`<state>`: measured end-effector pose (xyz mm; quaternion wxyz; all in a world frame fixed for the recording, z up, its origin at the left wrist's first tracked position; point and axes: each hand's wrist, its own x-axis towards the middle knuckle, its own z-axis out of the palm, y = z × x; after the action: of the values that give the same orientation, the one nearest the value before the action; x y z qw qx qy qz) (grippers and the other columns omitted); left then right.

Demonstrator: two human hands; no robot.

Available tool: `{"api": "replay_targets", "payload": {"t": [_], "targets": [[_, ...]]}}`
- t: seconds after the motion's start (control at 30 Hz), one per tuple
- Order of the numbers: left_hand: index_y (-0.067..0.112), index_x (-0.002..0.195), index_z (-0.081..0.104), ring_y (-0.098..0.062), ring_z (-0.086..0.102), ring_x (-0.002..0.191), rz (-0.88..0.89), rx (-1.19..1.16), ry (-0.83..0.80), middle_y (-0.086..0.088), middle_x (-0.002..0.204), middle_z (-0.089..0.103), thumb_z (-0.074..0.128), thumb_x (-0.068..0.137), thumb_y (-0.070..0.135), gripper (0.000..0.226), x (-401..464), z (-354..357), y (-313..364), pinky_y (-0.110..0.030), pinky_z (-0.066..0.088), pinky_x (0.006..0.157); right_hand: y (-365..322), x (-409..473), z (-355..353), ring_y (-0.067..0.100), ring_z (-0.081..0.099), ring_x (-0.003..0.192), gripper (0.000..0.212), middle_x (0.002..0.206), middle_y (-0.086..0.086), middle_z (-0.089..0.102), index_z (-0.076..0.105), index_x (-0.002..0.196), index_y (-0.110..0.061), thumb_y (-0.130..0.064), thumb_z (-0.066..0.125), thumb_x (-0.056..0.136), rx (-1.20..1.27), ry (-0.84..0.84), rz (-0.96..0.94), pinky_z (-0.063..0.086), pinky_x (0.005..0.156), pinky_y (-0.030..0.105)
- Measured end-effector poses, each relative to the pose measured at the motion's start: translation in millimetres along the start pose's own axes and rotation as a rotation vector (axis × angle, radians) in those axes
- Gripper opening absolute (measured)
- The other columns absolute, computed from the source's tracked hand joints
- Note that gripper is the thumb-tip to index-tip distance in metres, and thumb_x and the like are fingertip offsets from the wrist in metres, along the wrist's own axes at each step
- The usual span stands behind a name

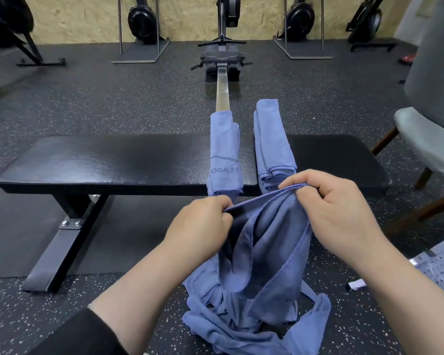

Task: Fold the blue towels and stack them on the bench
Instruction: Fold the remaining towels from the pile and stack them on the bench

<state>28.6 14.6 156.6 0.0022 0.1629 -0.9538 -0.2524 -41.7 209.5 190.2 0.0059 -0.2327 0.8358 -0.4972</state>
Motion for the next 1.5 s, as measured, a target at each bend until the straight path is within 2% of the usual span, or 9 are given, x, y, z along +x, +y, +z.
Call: {"api": "replay_targets", "payload": {"t": [0.17,0.3,0.5,0.67,0.8,0.9,1.1,1.37,1.5], "targets": [[0.031,0.09,0.06,-0.03,0.061,0.086,-0.124,0.139,0.04,0.003,0.087,0.067,0.045,0.085,0.016,0.022,4,-23,-29,-0.04,0.055,0.078,9,4,-20,0.004,0.048,0.054,0.037,0.072,-0.001,0.071,0.076,0.08,-0.022,0.001,0.048,0.09,-0.012,0.113,0.022,0.036,0.05,0.016],[0.034,0.082,0.063,-0.028,0.063,0.083,-0.207,0.19,0.023,0.005,0.085,0.068,0.049,0.08,0.013,0.026,2,-39,-53,-0.035,0.054,0.074,20,2,-40,0.0,0.05,0.044,0.037,0.051,-0.02,0.061,0.075,0.082,-0.019,0.002,0.047,0.093,-0.035,0.141,0.061,0.032,0.042,0.009],[0.016,0.086,0.07,-0.022,0.058,0.042,-0.182,-0.238,-0.061,-0.002,0.052,0.063,0.056,0.082,0.005,0.018,-20,-64,-51,-0.022,0.038,0.047,43,-5,-52,0.004,0.051,0.045,0.033,0.059,-0.009,0.066,0.072,0.081,-0.025,-0.005,0.05,0.092,-0.128,0.131,0.147,0.047,0.052,0.026],[0.012,0.089,0.076,-0.019,0.046,0.037,-0.168,-0.555,-0.015,-0.01,0.051,0.057,0.042,0.091,0.003,0.035,-38,-77,-39,-0.018,0.031,0.04,45,-7,-49,0.019,0.067,0.08,0.03,0.092,0.013,0.072,0.076,0.086,-0.014,-0.001,0.051,0.096,0.281,0.148,0.273,0.062,0.068,0.034],[0.011,0.102,0.077,-0.022,0.073,0.076,-0.12,-0.75,-0.132,-0.017,0.097,0.077,0.044,0.094,0.001,0.035,-50,-84,-38,-0.025,0.052,0.062,40,-11,-48,0.015,0.066,0.089,0.027,0.093,0.009,0.071,0.075,0.091,-0.009,0.001,0.05,0.096,0.396,0.167,0.27,0.062,0.077,0.032],[0.021,0.109,0.078,-0.016,0.07,0.098,-0.004,-0.65,-0.191,-0.011,0.108,0.077,0.056,0.091,-0.004,0.039,-57,-86,-48,-0.035,0.051,0.088,43,-13,-49,0.018,0.068,0.091,0.029,0.097,0.009,0.073,0.075,0.089,-0.012,0.0,0.049,0.096,0.392,0.178,0.273,0.061,0.081,0.039],[0.01,0.103,0.077,-0.024,0.073,0.084,0.001,-0.57,-0.019,-0.006,0.093,0.079,0.06,0.098,0.009,0.018,-60,-76,-52,-0.034,0.046,0.076,51,-18,-46,0.019,0.07,0.09,0.03,0.099,0.013,0.075,0.076,0.087,-0.011,-0.001,0.049,0.093,0.333,0.154,0.288,0.062,0.081,0.04],[0.018,0.067,0.054,-0.017,0.046,0.055,0.021,-0.466,0.032,-0.002,0.057,0.058,0.056,0.103,0.03,0.038,-54,-65,-63,-0.032,0.035,0.063,63,-20,-38,0.021,0.068,0.091,0.031,0.093,0.009,0.073,0.074,0.082,-0.012,0.001,0.047,0.093,0.285,0.136,0.337,0.061,0.08,0.04],[0.012,0.077,0.066,-0.014,0.046,0.067,0.023,-0.448,0.194,-0.004,0.076,0.06,0.064,0.097,0.039,0.033,-43,-63,-69,-0.035,0.041,0.07,62,-17,-38,0.023,0.069,0.095,0.032,0.098,0.011,0.072,0.074,0.085,-0.012,0.001,0.046,0.093,0.273,0.115,0.348,0.062,0.077,0.037]]}}
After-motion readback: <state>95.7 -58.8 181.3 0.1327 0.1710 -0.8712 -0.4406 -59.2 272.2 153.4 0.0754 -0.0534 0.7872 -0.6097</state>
